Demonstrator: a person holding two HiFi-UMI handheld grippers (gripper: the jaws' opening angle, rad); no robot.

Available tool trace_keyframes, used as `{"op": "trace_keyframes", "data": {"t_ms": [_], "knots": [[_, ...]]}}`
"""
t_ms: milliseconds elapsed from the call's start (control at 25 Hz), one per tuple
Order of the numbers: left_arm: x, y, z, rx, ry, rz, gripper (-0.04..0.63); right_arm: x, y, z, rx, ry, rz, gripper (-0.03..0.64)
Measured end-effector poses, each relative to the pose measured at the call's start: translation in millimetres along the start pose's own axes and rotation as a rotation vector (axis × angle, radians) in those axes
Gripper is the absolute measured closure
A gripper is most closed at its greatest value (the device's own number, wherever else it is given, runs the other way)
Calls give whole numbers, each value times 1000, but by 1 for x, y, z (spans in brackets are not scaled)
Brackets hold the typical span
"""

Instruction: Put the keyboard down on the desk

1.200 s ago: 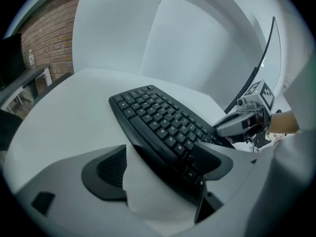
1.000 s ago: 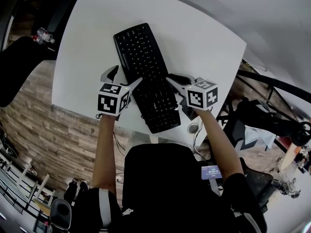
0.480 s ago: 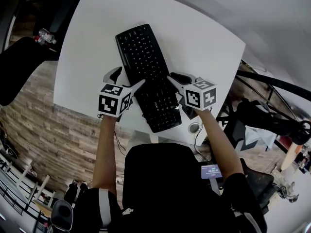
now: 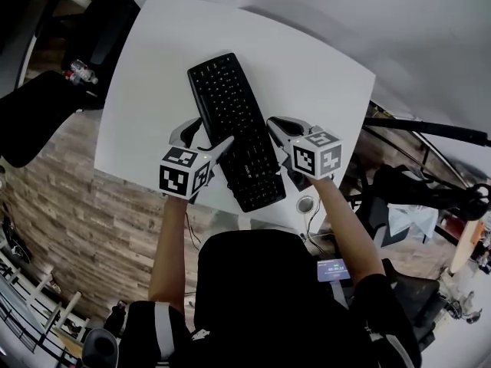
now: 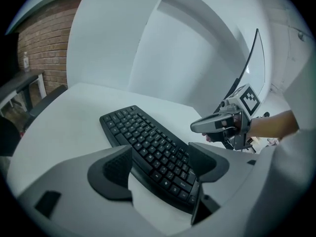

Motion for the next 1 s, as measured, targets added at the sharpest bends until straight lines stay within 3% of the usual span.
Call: {"op": "trace_keyframes", "data": {"t_ms": [80, 200, 440, 760, 1000], "knots": [[11, 9, -4, -21, 13, -31, 247, 6, 7, 9, 19, -1, -24, 568], [31, 23, -12, -40, 28, -94, 342, 20, 17, 25, 49, 1, -64, 569], [61, 48, -30, -77, 56, -175, 436, 52, 34, 55, 88, 5, -170, 575], [92, 78, -51, -143, 117, -281, 543, 81, 47, 94, 157, 27, -260, 575], [122, 106, -69, -201, 151, -371, 566, 109, 62, 123, 207, 64, -343, 577]]}}
Point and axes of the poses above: the fingertips, and each gripper's own axes: x backward along the fingers, z to its left, y out of its top, the point moved 7 cm from there along x, backward along the fingers, and after that the axes turned 13 degrees about -x, right-handed, at the moved point
